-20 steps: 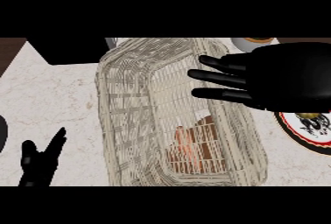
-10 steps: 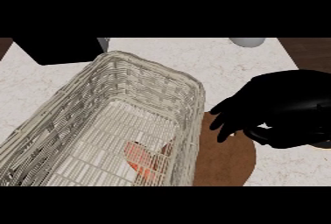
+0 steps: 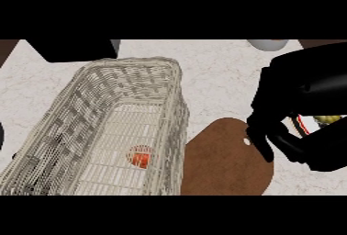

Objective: Pick the sweet potato from the cutting board and place it in the basket

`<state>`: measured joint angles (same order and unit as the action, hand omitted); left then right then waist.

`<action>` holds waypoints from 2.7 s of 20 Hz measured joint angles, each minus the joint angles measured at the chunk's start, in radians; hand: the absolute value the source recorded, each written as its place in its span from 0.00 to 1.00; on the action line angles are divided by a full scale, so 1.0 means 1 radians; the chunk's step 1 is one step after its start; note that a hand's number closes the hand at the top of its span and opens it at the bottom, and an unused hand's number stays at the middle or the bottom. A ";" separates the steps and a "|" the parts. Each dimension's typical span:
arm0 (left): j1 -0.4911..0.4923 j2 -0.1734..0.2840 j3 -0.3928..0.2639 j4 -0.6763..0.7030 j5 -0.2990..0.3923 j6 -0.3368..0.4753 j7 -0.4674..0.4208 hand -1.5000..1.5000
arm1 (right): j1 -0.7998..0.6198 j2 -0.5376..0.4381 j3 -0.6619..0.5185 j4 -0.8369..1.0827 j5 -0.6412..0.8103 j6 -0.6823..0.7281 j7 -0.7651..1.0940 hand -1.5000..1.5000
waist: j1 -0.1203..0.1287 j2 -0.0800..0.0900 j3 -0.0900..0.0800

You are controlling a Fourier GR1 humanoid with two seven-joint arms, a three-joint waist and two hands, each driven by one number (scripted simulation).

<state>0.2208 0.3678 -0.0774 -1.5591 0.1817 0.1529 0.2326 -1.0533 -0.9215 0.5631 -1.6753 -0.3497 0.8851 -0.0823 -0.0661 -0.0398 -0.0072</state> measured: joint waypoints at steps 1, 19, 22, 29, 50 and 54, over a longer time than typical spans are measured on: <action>-0.005 -0.002 -0.003 0.002 -0.003 0.000 0.000 0.50 | -0.026 0.008 0.001 0.013 -0.038 0.002 0.038 1.00 | 0.005 0.001 0.000; -0.093 -0.028 -0.029 0.042 -0.017 -0.046 0.019 0.50 | -0.564 0.486 0.120 0.364 -0.397 -0.264 0.730 1.00 | 0.081 0.030 0.015; -0.094 -0.032 -0.024 0.043 -0.017 -0.052 0.020 0.50 | -0.570 0.553 0.118 0.416 -0.385 -0.289 0.763 1.00 | 0.081 0.032 0.017; -0.091 -0.054 -0.021 0.053 -0.030 -0.048 -0.005 0.50 | -0.509 0.640 0.107 0.512 -0.393 -0.329 0.825 1.00 | 0.074 0.033 0.023; -0.118 -0.072 -0.013 0.050 -0.062 -0.062 0.022 0.50 | -0.416 0.624 0.145 0.708 0.147 -0.200 0.362 0.00 | 0.099 0.045 0.022; -0.118 -0.076 -0.007 0.053 -0.061 -0.071 0.018 0.50 | -0.446 0.635 0.092 0.812 0.177 -0.194 0.296 0.00 | 0.099 0.044 0.021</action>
<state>0.1026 0.2922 -0.0849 -1.5060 0.1204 0.0823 0.2504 -1.4995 -0.2864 0.6556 -0.8638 -0.1723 0.6912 0.2137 0.0333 0.0046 0.0140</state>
